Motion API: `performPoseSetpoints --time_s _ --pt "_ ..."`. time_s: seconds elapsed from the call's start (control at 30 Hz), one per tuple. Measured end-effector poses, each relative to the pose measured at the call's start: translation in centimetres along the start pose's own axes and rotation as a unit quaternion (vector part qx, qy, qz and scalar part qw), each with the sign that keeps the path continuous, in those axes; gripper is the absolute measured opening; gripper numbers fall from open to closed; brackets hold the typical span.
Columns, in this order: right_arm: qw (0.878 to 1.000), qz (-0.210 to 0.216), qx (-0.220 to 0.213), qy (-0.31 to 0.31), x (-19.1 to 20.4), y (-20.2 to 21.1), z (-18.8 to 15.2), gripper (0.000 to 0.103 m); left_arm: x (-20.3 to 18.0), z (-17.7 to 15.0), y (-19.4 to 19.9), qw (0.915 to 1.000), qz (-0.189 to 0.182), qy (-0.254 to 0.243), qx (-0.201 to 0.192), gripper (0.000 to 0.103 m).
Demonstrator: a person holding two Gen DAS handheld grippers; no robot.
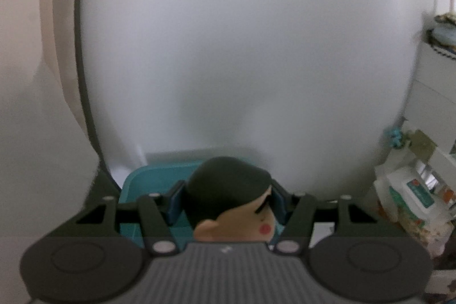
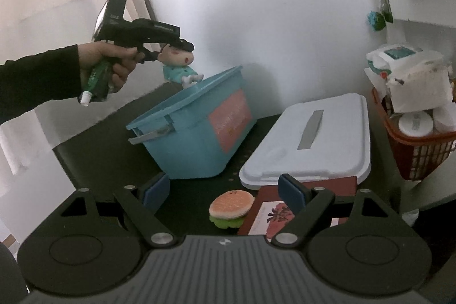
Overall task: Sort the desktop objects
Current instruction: 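Lower the figurine into the teal bin with the left tool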
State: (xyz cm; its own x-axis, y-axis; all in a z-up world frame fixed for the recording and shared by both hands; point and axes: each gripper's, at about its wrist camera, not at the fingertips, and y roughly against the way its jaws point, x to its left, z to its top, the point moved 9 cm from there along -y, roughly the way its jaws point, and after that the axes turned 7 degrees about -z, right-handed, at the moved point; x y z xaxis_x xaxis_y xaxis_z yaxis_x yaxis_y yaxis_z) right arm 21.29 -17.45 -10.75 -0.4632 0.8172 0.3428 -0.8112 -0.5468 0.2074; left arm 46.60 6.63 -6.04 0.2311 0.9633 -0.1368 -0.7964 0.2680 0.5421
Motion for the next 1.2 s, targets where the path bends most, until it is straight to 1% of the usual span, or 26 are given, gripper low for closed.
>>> performPoseSetpoints --time_s 0.23,0.5,0.67,0.73,0.87,1.07,1.2 --pt "1.000 -0.004 0.003 -0.019 -1.4 -1.1 -0.1 0.087 1.6 0.3 -3.5 0.9999 0.006 -0.001 0.012 0.064" --pt "0.999 -0.005 0.012 -0.030 -2.2 -2.5 -0.6 0.087 3.1 -0.8 -6.4 0.9989 0.018 0.004 0.043 0.064" --pt "0.999 -0.005 0.018 -0.032 -2.6 -3.3 -1.0 0.087 4.0 -1.2 -7.9 0.9981 0.026 0.005 0.056 0.064" --pt "0.999 -0.004 0.018 -0.032 -2.6 -3.4 -0.9 0.087 3.7 -1.3 -7.8 0.9976 0.028 0.003 0.063 0.064" --pt "0.999 -0.003 0.015 -0.034 -2.7 -3.3 -0.9 0.087 4.2 -1.5 -8.8 0.9964 0.036 0.000 0.077 0.064" --pt "0.999 -0.004 0.014 -0.034 -2.7 -3.6 -0.9 0.087 4.9 -2.3 -9.7 0.9930 0.045 0.013 0.108 0.064" --pt "0.999 -0.007 0.012 -0.033 -2.8 -3.6 -0.7 0.087 4.7 -3.0 -9.7 0.9902 0.047 0.010 0.131 0.064"
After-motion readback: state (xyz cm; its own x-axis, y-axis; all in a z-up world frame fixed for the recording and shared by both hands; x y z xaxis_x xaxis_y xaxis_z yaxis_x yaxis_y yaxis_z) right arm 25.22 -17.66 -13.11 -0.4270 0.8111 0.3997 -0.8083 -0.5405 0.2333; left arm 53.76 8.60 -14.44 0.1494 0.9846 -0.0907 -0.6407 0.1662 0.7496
